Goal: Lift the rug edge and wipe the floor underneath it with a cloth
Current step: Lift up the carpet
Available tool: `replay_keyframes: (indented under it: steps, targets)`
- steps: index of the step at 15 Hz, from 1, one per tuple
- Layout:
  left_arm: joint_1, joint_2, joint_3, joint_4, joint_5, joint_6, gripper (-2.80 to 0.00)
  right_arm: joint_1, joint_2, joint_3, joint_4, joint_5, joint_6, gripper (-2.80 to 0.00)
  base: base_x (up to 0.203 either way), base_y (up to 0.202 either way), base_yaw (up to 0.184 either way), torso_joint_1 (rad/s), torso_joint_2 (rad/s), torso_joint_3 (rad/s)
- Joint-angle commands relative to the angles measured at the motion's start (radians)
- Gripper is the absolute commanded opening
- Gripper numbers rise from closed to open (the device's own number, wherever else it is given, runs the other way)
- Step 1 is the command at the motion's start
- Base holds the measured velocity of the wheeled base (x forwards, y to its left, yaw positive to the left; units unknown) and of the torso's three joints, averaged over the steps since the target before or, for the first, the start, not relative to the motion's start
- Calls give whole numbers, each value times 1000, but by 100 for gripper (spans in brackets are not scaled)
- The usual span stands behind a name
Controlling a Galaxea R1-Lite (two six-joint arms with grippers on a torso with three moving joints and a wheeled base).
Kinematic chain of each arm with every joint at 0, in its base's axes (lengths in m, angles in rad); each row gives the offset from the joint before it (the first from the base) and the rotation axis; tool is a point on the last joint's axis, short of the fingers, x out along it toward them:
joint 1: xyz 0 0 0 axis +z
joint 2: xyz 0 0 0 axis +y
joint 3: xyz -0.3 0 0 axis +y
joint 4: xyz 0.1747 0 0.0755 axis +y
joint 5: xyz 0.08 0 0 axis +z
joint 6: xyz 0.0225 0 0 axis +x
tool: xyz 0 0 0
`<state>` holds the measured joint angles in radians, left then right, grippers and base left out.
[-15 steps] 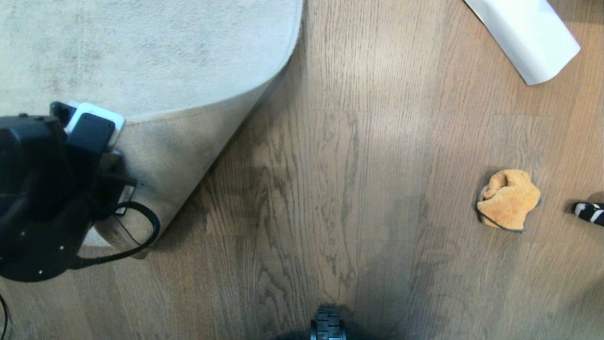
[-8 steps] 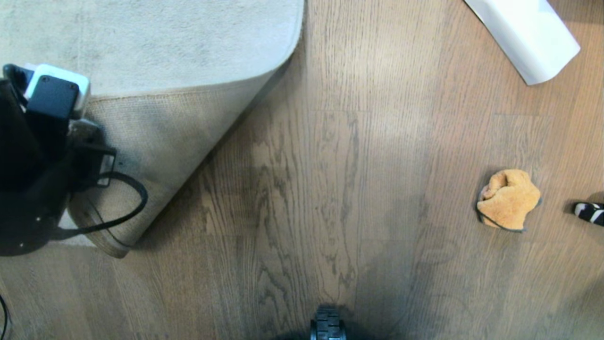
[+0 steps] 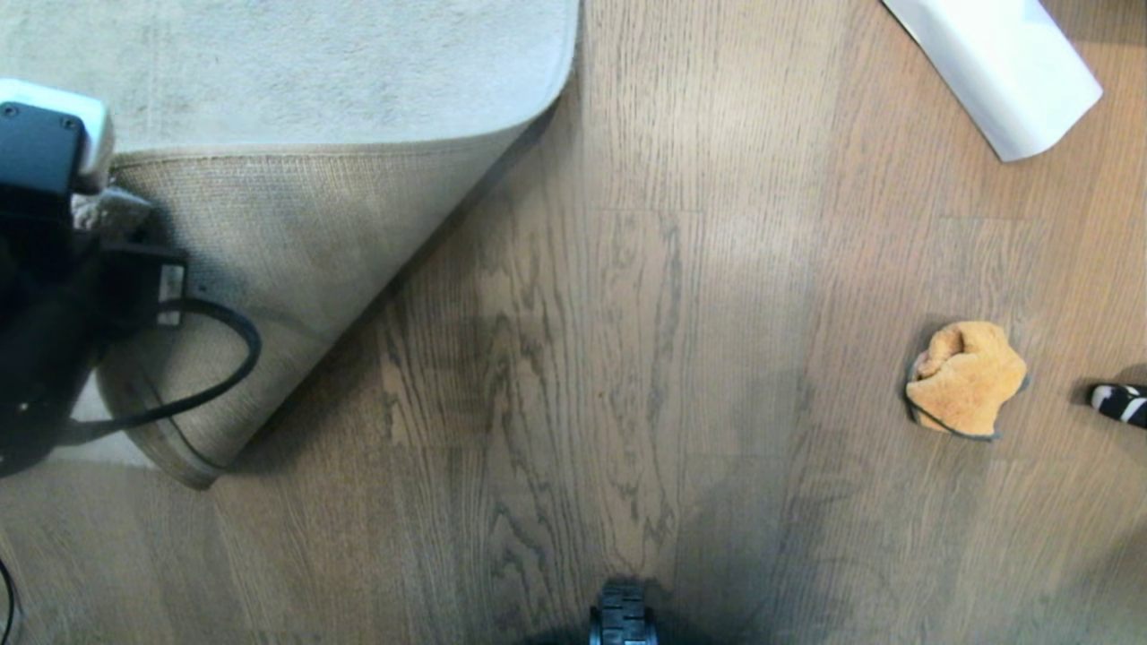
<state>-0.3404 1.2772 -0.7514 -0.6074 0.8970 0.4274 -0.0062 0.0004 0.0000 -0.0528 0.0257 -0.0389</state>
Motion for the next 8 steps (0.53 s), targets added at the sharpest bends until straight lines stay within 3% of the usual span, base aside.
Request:
replay_keyframes:
  steps: [1,8]
  targets:
    - [0,-16,12,-5,5,1,-280,0,0,0,-1,0,-1,-280,0,0,0,0,0,0]
    - [-12,-47,101,-5,0,-56,-280,0,0,0,-1,0,-1,-280,0,0,0,0,0,0]
